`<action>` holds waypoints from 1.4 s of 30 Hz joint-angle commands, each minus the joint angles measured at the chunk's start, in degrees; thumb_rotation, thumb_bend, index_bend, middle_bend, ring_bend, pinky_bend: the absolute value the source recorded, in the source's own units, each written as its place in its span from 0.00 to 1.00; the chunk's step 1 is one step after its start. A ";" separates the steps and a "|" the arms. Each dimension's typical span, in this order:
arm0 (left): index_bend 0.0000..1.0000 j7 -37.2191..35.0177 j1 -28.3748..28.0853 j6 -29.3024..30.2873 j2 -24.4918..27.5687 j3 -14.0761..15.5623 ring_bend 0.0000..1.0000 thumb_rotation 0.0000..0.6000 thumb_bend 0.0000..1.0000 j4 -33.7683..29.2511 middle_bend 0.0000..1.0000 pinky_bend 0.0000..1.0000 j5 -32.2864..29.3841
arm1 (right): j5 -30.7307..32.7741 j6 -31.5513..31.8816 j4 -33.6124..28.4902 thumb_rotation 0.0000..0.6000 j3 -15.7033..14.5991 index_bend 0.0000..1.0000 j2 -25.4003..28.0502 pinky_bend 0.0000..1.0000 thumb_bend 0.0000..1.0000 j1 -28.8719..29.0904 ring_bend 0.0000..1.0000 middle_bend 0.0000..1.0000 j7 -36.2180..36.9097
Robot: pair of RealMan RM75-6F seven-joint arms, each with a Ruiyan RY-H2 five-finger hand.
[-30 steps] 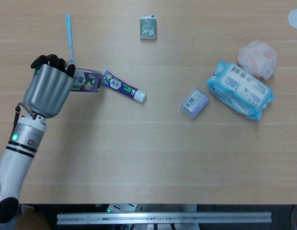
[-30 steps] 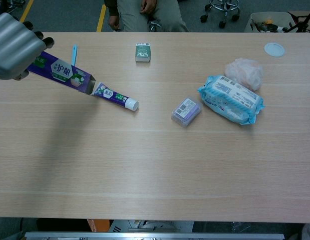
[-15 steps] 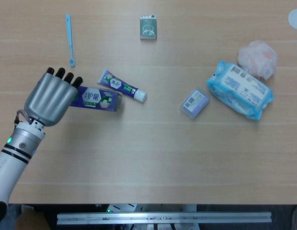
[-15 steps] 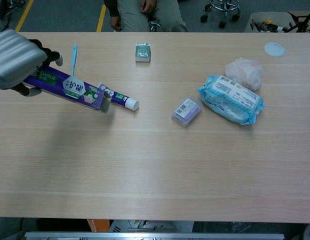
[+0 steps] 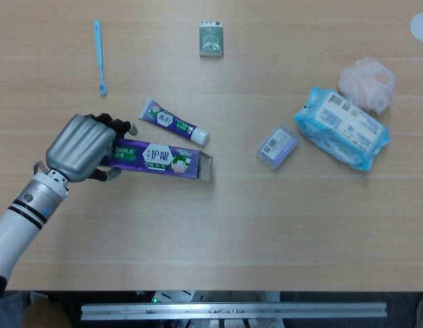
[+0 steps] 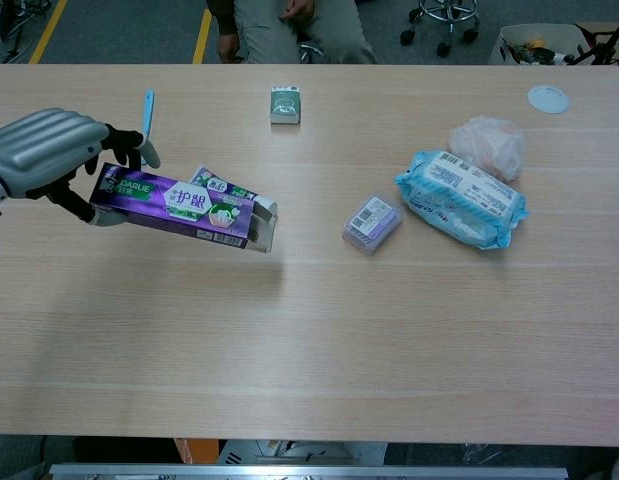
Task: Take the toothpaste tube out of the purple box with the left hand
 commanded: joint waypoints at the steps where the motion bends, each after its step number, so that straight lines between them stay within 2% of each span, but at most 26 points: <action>1: 0.31 -8.62 0.13 -3.39 -3.94 0.36 0.34 1.00 0.22 7.33 0.46 0.50 1.88 | 0.06 -0.14 -0.02 1.00 0.03 0.50 -0.04 0.60 0.24 0.08 0.54 0.51 -0.10; 7: 0.30 -13.24 0.17 -5.59 -7.38 0.56 0.34 1.00 0.22 14.11 0.45 0.47 1.87 | 0.09 -0.44 -0.19 1.00 0.02 0.50 -0.07 0.60 0.24 0.25 0.54 0.51 -0.40; 10: 0.30 -13.65 0.19 -6.38 -8.05 0.76 0.31 1.00 0.22 15.15 0.41 0.44 1.82 | 0.18 -0.44 -0.28 1.00 0.09 0.50 -0.02 0.60 0.24 0.26 0.54 0.51 -0.45; 14: 0.23 -12.67 0.37 -7.45 -8.60 1.15 0.19 1.00 0.22 15.11 0.26 0.36 1.29 | 0.04 -0.44 -0.35 1.00 0.12 0.50 -0.05 0.60 0.24 0.36 0.54 0.51 -0.46; 18: 0.06 -8.84 0.69 -7.20 -8.16 0.85 0.03 1.00 0.22 14.14 0.04 0.22 0.03 | 0.03 -0.38 -0.32 1.00 0.17 0.50 -0.03 0.60 0.24 0.39 0.54 0.51 -0.37; 20: 0.02 -6.76 1.23 -5.79 -7.71 0.10 0.01 1.00 0.22 13.42 0.01 0.19 -0.94 | 0.18 -0.49 -0.19 1.00 0.16 0.50 -0.06 0.60 0.24 0.39 0.54 0.51 -0.19; 28: 0.03 2.03 6.49 4.08 -3.09 -2.79 0.04 1.00 0.22 6.94 0.05 0.18 -7.56 | 1.17 -1.51 0.87 1.00 0.05 0.50 -0.40 0.60 0.24 0.44 0.54 0.51 -0.07; 33: 0.05 6.84 11.33 11.28 0.31 -2.69 0.05 1.00 0.22 1.84 0.07 0.18 -10.83 | 1.77 -1.65 0.91 1.00 0.20 0.50 -0.58 0.60 0.24 0.37 0.54 0.51 -0.93; 42: 0.08 9.92 21.02 26.15 2.31 -0.64 0.05 1.00 0.22 -3.96 0.10 0.18 -7.91 | 1.39 -1.18 0.38 1.00 0.37 0.50 -0.86 0.60 0.24 0.41 0.54 0.51 -1.37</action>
